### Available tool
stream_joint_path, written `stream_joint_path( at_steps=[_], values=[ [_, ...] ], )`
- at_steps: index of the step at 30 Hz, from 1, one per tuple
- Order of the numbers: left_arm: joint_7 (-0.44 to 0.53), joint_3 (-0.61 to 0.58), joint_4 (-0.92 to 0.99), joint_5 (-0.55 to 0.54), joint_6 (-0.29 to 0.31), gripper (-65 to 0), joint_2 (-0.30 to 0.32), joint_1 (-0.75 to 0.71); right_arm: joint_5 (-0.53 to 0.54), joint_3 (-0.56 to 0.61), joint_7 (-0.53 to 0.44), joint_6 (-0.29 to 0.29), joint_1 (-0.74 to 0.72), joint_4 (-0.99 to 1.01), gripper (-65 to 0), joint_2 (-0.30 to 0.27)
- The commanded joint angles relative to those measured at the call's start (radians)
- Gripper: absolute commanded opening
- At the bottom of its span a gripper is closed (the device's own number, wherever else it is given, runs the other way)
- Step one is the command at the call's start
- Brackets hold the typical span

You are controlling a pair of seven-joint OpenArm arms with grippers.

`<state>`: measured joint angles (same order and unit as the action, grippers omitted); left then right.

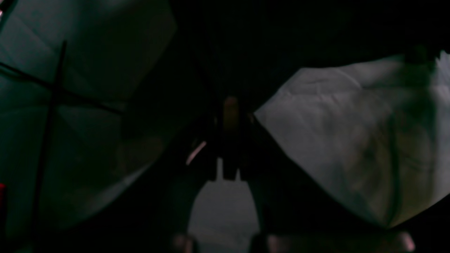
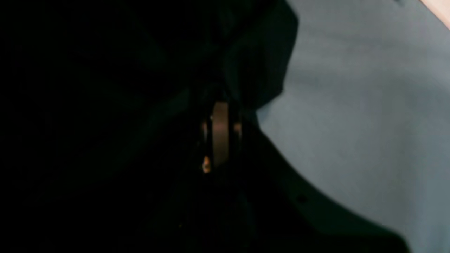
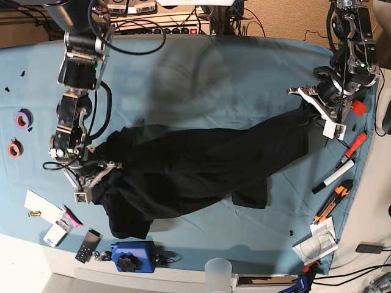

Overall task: Layout the t-shirt on the table in an organized manner, then fold the t-shirt properly
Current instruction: 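Grasp the bunched shirt edge with the right gripper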

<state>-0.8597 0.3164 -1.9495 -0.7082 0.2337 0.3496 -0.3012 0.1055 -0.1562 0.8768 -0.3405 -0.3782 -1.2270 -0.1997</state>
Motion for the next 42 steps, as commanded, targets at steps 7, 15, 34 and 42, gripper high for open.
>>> stream_joint_path(
  at_steps=[7,15,34,42],
  values=[
    [0.023,0.007,-0.017,-0.011,0.004,-65.0,0.013,0.008,0.008,-0.002,0.036,-0.124,-0.063,0.007,-64.6,-0.011],
    [0.041,0.006,-0.017,-0.011,0.004,-65.0,0.013,0.008,0.033,-0.002,0.045,-0.149,-0.090,0.002,-56.9,-0.011],
    [0.042,0.007,-0.017,-0.011,0.004,-65.0,0.013,0.008,0.097,-0.002,0.243,-0.138,-0.101,-0.185,-39.4,-0.011],
    [0.048,0.006,-0.017,-0.011,0.004,-65.0,0.013,0.008,0.212,-0.003,0.304,-0.137,-0.101,-0.217,-39.5,-0.014]
  ],
)
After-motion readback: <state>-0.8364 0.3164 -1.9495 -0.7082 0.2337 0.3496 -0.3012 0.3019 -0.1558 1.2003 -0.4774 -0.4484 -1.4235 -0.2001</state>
